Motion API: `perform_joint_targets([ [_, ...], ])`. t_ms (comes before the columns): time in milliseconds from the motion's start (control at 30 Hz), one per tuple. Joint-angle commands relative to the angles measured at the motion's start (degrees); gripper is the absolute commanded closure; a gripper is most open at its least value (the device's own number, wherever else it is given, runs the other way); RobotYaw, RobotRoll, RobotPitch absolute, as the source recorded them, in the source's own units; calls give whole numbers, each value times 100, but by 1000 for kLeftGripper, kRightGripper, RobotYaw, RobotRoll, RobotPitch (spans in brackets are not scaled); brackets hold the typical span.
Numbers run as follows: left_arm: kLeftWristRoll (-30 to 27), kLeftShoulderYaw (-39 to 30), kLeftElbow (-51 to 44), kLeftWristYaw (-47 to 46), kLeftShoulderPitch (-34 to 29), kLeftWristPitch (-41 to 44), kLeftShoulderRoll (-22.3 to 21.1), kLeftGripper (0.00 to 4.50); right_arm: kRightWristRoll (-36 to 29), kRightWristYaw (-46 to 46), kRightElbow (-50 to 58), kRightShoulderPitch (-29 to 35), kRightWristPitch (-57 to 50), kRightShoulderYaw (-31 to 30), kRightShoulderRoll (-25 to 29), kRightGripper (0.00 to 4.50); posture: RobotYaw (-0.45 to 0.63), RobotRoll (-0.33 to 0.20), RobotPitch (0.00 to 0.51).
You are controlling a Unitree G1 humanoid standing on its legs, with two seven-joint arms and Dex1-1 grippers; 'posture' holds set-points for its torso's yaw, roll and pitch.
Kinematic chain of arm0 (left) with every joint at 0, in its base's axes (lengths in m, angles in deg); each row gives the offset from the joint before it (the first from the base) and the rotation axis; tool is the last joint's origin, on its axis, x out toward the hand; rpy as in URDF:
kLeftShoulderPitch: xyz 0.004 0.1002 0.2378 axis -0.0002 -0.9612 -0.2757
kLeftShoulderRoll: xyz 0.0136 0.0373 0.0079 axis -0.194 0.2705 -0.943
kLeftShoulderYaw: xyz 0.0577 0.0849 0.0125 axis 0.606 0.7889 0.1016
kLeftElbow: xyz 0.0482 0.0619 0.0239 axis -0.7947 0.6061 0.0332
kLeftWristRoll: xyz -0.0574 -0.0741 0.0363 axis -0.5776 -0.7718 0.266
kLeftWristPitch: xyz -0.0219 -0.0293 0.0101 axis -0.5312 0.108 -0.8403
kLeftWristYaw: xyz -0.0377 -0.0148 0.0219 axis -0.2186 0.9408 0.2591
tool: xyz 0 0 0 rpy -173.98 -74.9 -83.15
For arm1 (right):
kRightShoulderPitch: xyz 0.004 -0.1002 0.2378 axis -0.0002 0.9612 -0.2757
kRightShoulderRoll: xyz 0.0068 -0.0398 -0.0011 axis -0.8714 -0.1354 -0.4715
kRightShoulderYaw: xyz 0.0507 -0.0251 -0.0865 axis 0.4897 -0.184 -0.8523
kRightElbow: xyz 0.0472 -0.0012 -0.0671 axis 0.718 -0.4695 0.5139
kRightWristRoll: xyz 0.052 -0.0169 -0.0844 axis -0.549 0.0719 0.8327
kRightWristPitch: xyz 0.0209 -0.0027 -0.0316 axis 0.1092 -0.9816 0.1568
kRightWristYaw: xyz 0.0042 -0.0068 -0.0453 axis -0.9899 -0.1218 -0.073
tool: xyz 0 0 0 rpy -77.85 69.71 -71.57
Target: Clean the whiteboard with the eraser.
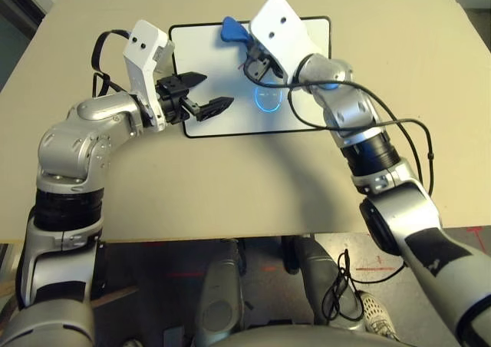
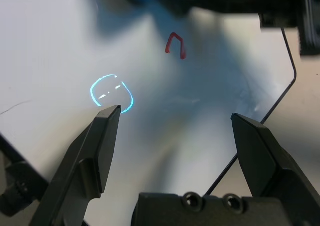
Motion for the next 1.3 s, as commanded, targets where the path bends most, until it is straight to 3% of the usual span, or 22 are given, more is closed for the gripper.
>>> perform_joint_targets([
  [33, -26, -23, -10, 23, -24, 16, -43, 0, 38, -218, 365, 429, -369, -319, 4, 4324, 90, 0, 322],
  [167, 0, -5, 57, 50, 10, -27, -55, 0, 47, -253, 417, 426, -426, -347, -4, 4324, 86, 0, 320],
  [533, 17, -6, 75, 121, 15, -35, -126, 0, -32, 210, -1110, -766, 376, 180, -133, 4324, 94, 0, 318],
  [833, 1, -66, 56, 113, -28, -30, -219, 0, 53, -202, 118, 382, -61, -330, -110, 4325, 99, 0, 314],
  [967, 12, -51, 105, 123, -3, -58, -235, 0, 84, -259, 255, 508, -186, -388, -74, 4325, 96, 0, 314],
  [1300, 0, -38, 113, 135, 6, -50, -224, 0, -39, 207, -1037, -649, 409, 202, -161, 4326, 92, 0, 318],
])
